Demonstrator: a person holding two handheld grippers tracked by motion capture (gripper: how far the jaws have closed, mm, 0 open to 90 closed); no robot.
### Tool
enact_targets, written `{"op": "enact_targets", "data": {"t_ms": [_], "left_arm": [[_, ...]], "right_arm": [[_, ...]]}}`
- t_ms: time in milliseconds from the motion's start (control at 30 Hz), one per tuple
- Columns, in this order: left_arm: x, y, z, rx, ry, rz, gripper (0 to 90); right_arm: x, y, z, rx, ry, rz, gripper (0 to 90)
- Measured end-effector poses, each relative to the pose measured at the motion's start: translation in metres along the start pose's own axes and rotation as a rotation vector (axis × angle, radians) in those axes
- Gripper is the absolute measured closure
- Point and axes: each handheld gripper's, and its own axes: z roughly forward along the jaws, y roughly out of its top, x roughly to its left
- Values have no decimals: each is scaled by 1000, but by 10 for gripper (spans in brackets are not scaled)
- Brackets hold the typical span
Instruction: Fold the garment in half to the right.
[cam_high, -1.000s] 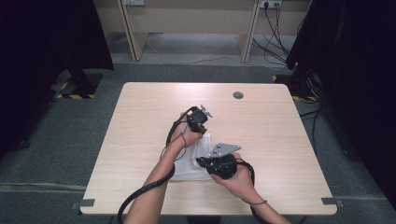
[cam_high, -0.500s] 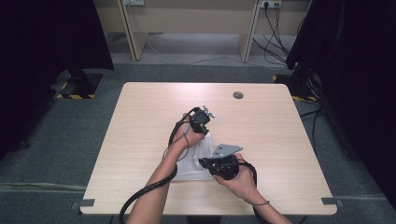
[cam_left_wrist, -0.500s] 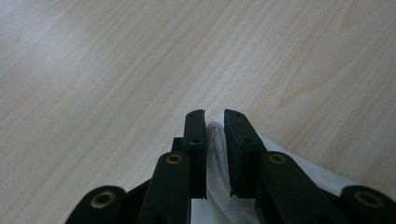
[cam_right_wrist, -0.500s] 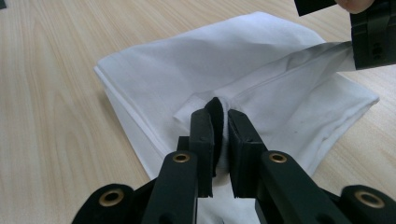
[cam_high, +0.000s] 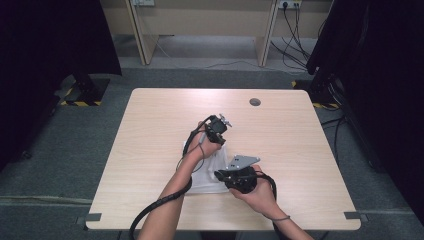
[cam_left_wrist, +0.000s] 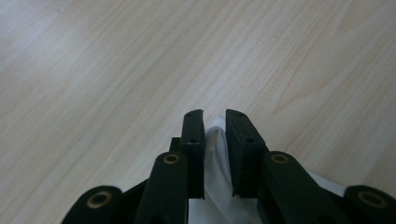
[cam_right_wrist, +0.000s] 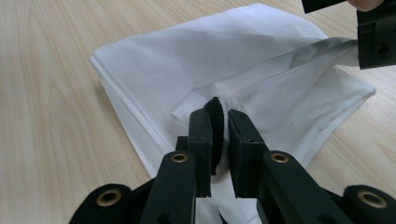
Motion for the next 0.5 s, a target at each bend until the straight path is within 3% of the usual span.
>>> {"op": "enact_targets", "data": {"t_ms": [500], "left_arm": [[-2,2,4,-4,-4,-9,760]], "right_arm": [[-3,-5,-1,14,-7,9,785]]}}
